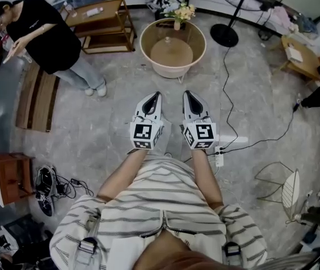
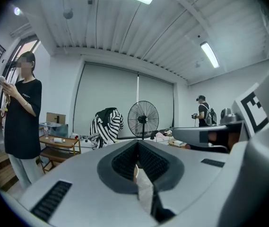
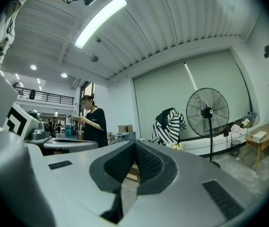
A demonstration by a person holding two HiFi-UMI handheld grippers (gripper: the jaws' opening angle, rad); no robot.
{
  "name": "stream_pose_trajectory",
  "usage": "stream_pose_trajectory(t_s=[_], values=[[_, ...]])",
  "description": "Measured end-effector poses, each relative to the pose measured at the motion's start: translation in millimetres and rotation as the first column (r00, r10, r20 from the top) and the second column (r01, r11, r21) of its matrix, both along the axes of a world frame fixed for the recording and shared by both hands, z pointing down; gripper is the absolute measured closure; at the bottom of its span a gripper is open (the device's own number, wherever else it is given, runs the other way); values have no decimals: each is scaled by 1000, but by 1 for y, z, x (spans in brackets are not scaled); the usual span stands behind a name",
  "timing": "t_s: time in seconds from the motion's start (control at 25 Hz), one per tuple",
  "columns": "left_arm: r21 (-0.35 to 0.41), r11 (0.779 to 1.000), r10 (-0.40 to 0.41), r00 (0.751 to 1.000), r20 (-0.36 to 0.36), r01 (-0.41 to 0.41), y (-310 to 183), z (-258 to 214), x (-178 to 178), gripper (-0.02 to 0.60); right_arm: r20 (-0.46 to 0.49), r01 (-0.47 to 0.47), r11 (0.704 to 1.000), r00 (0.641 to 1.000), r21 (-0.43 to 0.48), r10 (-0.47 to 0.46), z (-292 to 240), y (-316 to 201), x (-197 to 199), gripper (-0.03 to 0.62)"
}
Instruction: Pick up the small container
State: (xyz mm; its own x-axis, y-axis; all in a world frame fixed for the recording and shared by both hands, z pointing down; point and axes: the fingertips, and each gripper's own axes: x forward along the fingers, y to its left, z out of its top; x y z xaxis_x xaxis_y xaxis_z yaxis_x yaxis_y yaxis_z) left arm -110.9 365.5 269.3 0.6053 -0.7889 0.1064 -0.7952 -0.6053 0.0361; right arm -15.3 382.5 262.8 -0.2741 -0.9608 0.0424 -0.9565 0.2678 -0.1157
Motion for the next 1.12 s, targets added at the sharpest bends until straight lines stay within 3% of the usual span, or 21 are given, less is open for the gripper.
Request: stream_pose_trajectory(t_s=[0.44, 0.76, 1.12], values=[[12, 1000, -6, 999, -37, 6, -125, -4, 44, 580, -29, 44, 999, 999, -6, -44, -2, -121, 28, 585], [30, 999, 18, 1000, -23, -18, -254, -27, 72, 580, -18, 42, 999, 999, 8, -42, -24, -251, 48, 585], [-9, 1000, 20, 1000, 2, -20, -369, -19, 90, 580, -5, 45, 999, 999, -30, -45, -20, -370, 66, 585]])
